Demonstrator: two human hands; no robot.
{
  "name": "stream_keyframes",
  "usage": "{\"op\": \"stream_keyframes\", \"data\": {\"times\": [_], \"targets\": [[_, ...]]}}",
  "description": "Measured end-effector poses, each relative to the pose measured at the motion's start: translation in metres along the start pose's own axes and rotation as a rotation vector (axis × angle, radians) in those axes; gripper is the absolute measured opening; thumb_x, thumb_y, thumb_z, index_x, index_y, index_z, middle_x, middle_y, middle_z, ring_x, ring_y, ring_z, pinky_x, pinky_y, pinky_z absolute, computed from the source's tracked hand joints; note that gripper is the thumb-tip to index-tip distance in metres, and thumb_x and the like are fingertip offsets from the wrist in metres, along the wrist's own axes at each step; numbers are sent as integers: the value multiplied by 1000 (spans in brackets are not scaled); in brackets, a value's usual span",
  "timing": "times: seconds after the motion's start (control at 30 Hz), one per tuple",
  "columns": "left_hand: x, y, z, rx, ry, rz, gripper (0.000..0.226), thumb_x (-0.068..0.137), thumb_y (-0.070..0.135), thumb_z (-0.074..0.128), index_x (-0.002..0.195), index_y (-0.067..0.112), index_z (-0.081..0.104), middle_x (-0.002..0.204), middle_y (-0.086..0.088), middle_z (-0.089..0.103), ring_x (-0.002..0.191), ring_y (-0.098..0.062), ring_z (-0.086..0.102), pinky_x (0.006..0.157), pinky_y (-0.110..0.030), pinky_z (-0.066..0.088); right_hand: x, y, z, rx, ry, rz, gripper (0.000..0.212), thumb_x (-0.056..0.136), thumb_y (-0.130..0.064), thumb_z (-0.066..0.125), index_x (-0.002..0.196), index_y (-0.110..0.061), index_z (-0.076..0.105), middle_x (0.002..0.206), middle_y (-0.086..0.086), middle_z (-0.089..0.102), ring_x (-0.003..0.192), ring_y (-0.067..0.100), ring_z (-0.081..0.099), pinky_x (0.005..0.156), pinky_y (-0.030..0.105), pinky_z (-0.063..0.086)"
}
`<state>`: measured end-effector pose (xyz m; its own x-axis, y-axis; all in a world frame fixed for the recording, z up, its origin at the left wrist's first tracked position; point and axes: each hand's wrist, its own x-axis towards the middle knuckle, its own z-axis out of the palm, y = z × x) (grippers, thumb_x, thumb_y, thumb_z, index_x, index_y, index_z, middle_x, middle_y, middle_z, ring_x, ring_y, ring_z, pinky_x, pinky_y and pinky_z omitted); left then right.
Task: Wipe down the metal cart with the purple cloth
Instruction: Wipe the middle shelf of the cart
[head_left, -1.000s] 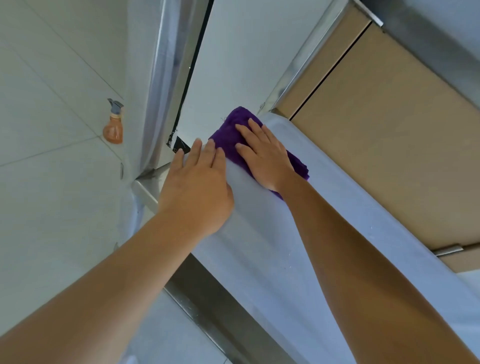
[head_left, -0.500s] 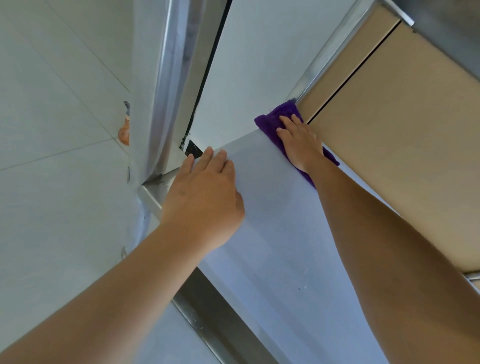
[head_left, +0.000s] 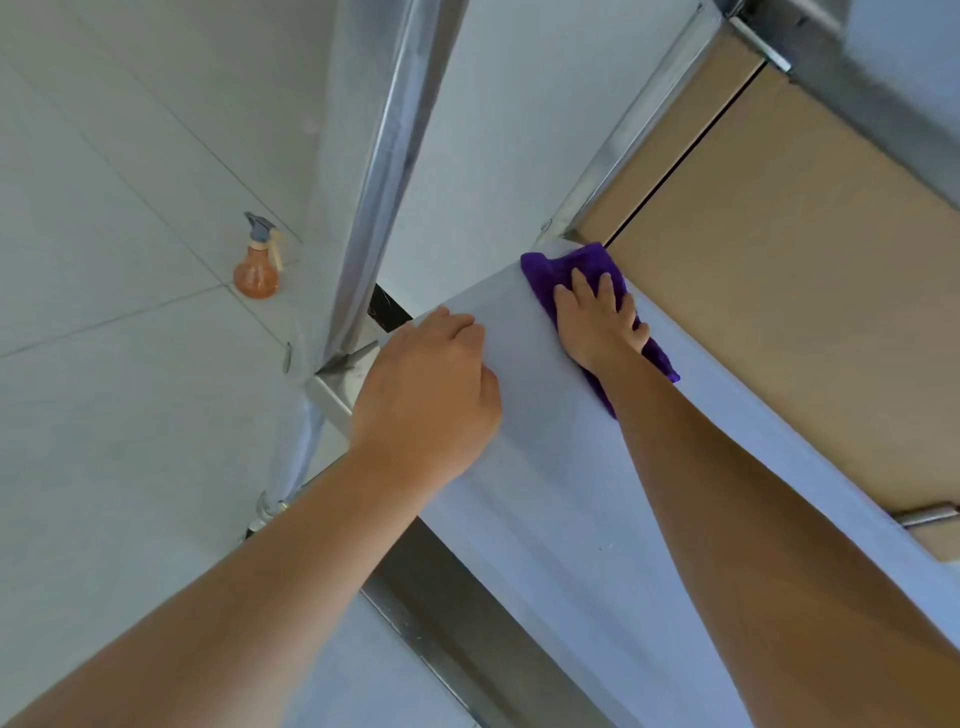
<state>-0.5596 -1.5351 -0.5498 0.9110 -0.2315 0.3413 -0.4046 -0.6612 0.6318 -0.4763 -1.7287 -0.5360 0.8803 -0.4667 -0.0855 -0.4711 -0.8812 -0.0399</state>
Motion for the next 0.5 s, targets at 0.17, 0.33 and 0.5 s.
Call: {"op": "stream_keyframes", "data": {"times": [0.17,0.33,0.5], "targets": [[-5,-1,-2,-89,95,95,46,83,19,28,94,1,69,100,-11,70,109,-30,62,84,-44,52,-61,-21,8,-57,-35,-160,54,100,-48,16,150,-35,0,159,0,-7,145,27,-7,114,53,1],[-4,-4,-8,-147,-16,127,53,86,25,25,109,3,68,113,-11,67,118,-27,56,105,-45,36,-132,-37,10,-168,-88,-314,70,97,-49,32,149,-31,-11,157,-2,-19,144,26,-15,117,50,0],[-6,-8,-19,-262,-74,91,43,83,17,33,102,7,70,104,-6,69,101,-23,60,101,-49,39,-188,-37,9,-79,-126,-335,58,96,-47,11,149,-34,-9,157,-6,-18,144,23,-16,117,49,-4]]}}
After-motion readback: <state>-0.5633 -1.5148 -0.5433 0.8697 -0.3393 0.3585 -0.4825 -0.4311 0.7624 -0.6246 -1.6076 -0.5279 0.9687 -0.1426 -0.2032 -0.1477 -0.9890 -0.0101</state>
